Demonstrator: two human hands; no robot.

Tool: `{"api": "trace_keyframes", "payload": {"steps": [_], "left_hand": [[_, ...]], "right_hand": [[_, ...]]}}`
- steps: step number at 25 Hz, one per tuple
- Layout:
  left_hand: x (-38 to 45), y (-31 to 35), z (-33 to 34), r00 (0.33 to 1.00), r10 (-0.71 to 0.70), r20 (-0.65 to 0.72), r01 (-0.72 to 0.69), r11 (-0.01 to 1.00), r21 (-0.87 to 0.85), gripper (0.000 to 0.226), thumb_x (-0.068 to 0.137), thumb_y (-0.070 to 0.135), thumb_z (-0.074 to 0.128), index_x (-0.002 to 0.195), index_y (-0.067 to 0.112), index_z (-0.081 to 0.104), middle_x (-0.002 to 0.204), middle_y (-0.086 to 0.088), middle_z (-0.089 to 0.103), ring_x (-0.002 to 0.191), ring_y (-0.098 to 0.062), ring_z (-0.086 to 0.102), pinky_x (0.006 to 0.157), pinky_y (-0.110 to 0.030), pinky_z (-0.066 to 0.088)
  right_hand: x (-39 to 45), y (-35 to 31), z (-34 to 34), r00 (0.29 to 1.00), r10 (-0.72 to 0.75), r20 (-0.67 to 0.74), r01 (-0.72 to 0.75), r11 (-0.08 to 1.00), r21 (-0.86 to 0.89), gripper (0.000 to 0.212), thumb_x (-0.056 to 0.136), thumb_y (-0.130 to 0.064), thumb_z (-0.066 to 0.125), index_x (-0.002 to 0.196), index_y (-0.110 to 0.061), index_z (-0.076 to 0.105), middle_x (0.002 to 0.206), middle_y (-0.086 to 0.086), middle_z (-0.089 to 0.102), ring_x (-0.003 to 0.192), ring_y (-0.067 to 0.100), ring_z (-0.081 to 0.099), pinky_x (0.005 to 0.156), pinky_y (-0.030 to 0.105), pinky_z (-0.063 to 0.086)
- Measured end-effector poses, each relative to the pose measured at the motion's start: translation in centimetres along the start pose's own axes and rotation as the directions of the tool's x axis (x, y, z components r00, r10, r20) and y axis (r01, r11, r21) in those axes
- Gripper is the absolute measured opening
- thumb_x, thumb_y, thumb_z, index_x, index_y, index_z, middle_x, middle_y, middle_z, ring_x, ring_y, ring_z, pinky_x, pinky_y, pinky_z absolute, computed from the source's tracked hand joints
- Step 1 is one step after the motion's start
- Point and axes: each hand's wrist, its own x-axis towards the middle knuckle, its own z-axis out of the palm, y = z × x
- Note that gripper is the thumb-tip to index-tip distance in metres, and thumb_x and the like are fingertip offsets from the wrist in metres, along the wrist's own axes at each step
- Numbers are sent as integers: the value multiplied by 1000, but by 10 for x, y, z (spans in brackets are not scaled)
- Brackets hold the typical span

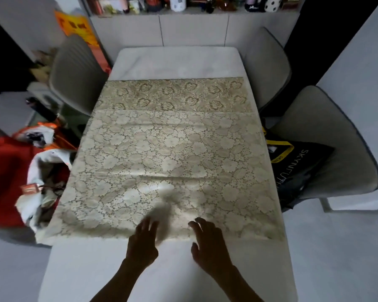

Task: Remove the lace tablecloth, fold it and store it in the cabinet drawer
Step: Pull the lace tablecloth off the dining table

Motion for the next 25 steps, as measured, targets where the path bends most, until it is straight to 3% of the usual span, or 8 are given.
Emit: {"api": "trace_keyframes", "payload": {"steps": [4,8,10,13,16,20,22,25], "left_hand": [[-6,-98,-3,986,-164,-41,165,986,34,78,81,11,57,150,24,24,163,-8,11,143,-30,24,106,-39,37],[-2,-202,-4,957,-240,-162,246,969,16,69,69,4,69,135,13,51,147,-20,43,121,-41,49,90,-48,46],[2,-241,-13,956,-162,-244,165,986,-6,47,60,-4,70,106,5,69,113,-22,67,91,-43,64,73,-50,52],[3,-264,-31,911,79,-404,-68,997,43,13,67,8,66,80,10,66,72,-8,64,65,-32,64,67,-40,52],[-5,-249,-50,795,302,-527,-380,924,-44,10,76,22,54,84,18,60,72,2,61,68,-23,59,71,-35,43],[-38,-234,-70,676,484,-556,-584,811,-4,39,66,17,70,104,20,61,87,4,69,78,-20,64,75,-32,45],[-50,-240,-74,667,488,-563,-595,804,-9,51,57,10,73,107,18,68,97,4,73,85,-22,68,83,-31,42],[-89,-222,-76,676,390,-625,-606,777,-171,22,80,23,58,94,20,75,97,7,75,90,-20,70,85,-25,43]], "right_hand": [[25,-61,40,959,175,221,-129,970,-208,66,78,-30,62,141,-16,45,151,11,41,130,32,46,104,49,39],[36,-130,72,937,309,160,-233,899,-371,69,37,-22,90,101,-2,75,107,23,72,85,42,71,74,58,57],[46,-164,92,974,197,115,-154,939,-308,67,43,-20,88,107,-8,74,113,16,72,93,37,71,75,51,59],[64,-215,107,996,-10,85,26,981,-192,63,58,-28,83,118,-18,67,121,5,69,103,25,68,81,39,58],[78,-258,101,996,-94,4,94,994,-52,45,75,-29,71,118,-22,64,116,-3,69,100,18,66,84,33,54],[65,-259,69,994,80,-79,-63,978,201,17,91,-16,61,106,-20,68,88,-3,72,78,15,67,73,27,52],[42,-239,46,990,126,-60,-98,933,347,12,93,-17,58,100,-23,67,77,-9,68,67,8,61,63,19,45],[-20,-210,9,982,182,-44,-134,848,513,20,94,-20,59,77,-30,58,60,-12,54,53,3,47,53,17,33]]}}
